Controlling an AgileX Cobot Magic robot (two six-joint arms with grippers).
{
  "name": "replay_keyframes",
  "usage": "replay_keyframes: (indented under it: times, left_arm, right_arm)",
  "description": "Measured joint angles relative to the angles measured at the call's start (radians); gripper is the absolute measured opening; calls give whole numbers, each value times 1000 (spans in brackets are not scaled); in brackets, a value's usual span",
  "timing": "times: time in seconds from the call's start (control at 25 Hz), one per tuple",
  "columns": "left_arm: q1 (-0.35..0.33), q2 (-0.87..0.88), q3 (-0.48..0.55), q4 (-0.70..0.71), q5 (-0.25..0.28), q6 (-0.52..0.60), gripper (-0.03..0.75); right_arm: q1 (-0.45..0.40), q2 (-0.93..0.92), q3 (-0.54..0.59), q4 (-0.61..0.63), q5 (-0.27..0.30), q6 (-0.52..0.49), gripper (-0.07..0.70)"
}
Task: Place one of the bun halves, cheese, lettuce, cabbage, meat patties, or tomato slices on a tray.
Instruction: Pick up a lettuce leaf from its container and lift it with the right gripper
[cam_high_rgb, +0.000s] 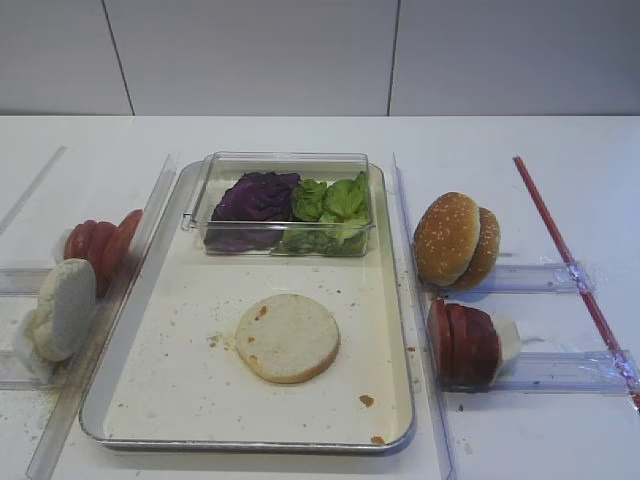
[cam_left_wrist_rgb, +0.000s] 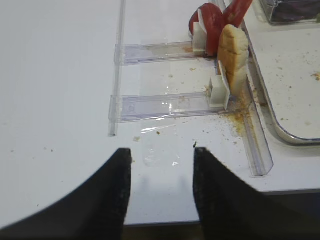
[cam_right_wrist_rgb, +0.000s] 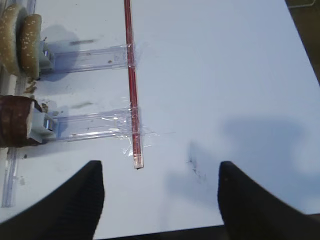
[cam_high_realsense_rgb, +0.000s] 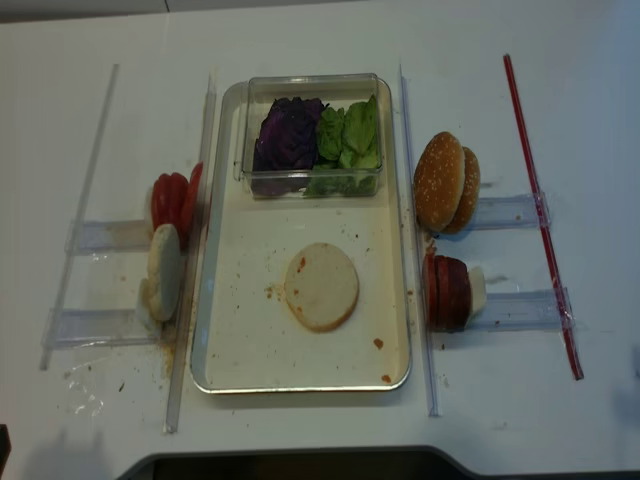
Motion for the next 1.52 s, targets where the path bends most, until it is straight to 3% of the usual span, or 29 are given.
replay_keyframes:
  times: [0.4,0.76,1.12,1.28,1.52]
  left_arm:
    - [0,0,0,0,0,0,286]
    - [0,0,0,0,0,0,286]
    - [0,0,0,0,0,0,286]
    - [0,0,0,0,0,0,286]
    - [0,0,0,0,0,0,286]
  right_arm:
    - [0,381,-306,82,60,18,500]
    - [0,635,-580,108,62,39,509]
    - [3,816,-710,152,62,39,516]
    - [89,897,-763,124,62,69,517]
    - [310,1080,-904,44,62,168,518]
